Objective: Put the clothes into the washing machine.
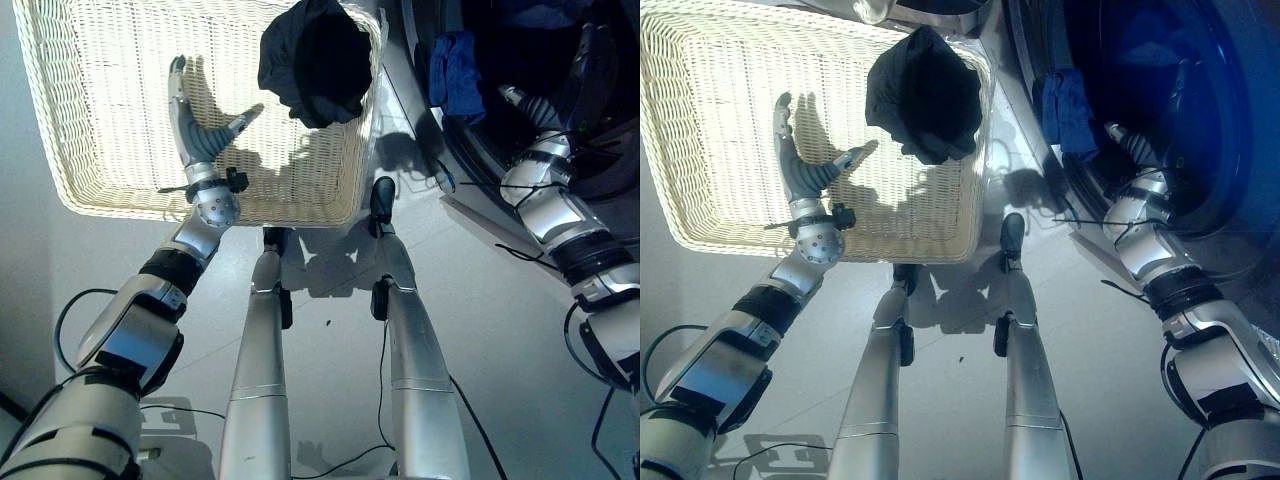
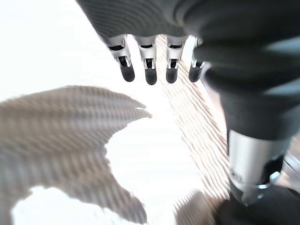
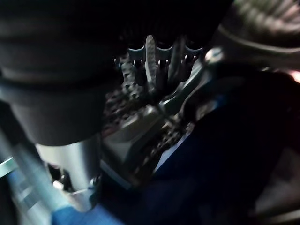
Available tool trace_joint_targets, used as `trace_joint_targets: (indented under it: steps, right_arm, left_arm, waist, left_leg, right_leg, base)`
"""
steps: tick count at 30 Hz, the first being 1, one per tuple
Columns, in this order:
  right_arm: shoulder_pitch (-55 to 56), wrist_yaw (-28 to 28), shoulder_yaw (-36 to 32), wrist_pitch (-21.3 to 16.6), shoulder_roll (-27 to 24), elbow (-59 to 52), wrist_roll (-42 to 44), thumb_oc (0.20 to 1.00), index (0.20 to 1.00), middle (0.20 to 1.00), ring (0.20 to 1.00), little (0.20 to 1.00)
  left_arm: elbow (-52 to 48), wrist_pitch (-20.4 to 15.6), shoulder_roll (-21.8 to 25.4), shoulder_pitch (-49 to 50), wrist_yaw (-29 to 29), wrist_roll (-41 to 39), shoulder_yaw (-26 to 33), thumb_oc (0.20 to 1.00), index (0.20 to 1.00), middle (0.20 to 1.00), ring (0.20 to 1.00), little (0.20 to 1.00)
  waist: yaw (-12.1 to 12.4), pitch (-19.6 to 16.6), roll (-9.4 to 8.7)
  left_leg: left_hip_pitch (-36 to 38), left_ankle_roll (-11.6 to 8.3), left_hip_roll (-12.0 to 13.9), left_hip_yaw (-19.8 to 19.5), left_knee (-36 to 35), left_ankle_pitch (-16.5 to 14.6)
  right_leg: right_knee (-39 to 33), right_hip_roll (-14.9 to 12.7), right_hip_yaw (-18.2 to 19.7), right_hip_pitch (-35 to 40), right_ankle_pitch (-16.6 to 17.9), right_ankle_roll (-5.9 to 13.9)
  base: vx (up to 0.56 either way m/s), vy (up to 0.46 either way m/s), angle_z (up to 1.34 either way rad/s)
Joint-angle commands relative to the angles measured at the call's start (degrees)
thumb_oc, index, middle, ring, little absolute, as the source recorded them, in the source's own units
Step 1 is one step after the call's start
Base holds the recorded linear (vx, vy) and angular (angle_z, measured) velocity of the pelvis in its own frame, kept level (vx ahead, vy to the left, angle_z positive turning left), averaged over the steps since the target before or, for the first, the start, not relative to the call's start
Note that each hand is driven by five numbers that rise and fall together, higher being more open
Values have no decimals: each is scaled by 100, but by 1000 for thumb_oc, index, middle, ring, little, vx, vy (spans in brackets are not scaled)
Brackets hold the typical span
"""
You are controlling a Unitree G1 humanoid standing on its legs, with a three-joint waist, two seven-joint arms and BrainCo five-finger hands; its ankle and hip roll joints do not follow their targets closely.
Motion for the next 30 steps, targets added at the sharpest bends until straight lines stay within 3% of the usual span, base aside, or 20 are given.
trace_joint_targets:
  steps: [1, 9, 17, 25, 29, 30]
  right_arm:
    - [-3, 102, -170, -347, 10, -486, -531, 1000, 1000, 1000, 1000, 1000]
    - [115, 786, 60, -1003, 301, -1462, -1977, 1000, 1000, 1000, 1000, 1000]
    - [-361, 1479, 686, -1435, 514, -2189, -2369, 1000, 1000, 1000, 1000, 1000]
    - [-1093, 1840, 1246, -1145, 995, -2262, -2362, 1000, 1000, 1000, 1000, 1000]
    - [-1558, 2245, 1595, -640, 1273, -2069, -2366, 1000, 1000, 1000, 1000, 1000]
    - [-1716, 2427, 1769, -352, 1366, -1895, -2403, 1000, 1000, 1000, 1000, 1000]
  left_arm:
    - [-244, -301, -174, 31, 226, -182, 485, 1000, 1000, 1000, 1000, 1000]
    - [-260, -93, -305, 165, 359, -199, 824, 1000, 1000, 1000, 1000, 1000]
    - [-171, 38, -429, 279, 269, -272, 1008, 1000, 1000, 1000, 1000, 1000]
    - [-67, 30, -600, 271, 58, -283, 1045, 1000, 1000, 1000, 1000, 1000]
    - [-23, 43, -699, 218, -38, -279, 1021, 1000, 1000, 1000, 1000, 1000]
    - [-4, 47, -731, 201, -75, -249, 996, 1000, 1000, 1000, 1000, 1000]
  waist:
    - [49, -85, 273]
    - [45, -85, 319]
    - [149, -85, 361]
    - [341, -85, 416]
    - [459, -85, 432]
    - [505, -85, 438]
  left_leg:
    - [289, 413, -482, 298, -634, 271]
    - [213, 412, -514, 329, -643, 378]
    - [280, 399, -536, 324, -648, 391]
    - [214, 383, -576, 282, -588, 438]
    - [136, 378, -607, 250, -586, 535]
    - [123, 378, -615, 238, -569, 548]
  right_leg:
    - [752, 543, -678, 169, -744, 358]
    - [740, 557, -673, 97, -718, 324]
    - [737, 572, -687, 173, -780, 287]
    - [772, 538, -752, 143, -791, 244]
    - [771, 516, -806, 85, -727, 219]
    - [796, 499, -835, 76, -721, 214]
  base:
    - [0, 0, 0]
    - [0, 0, 0]
    - [1, 1, 1]
    - [0, 0, 0]
    - [10, -16, 4]
    - [21, -21, 5]
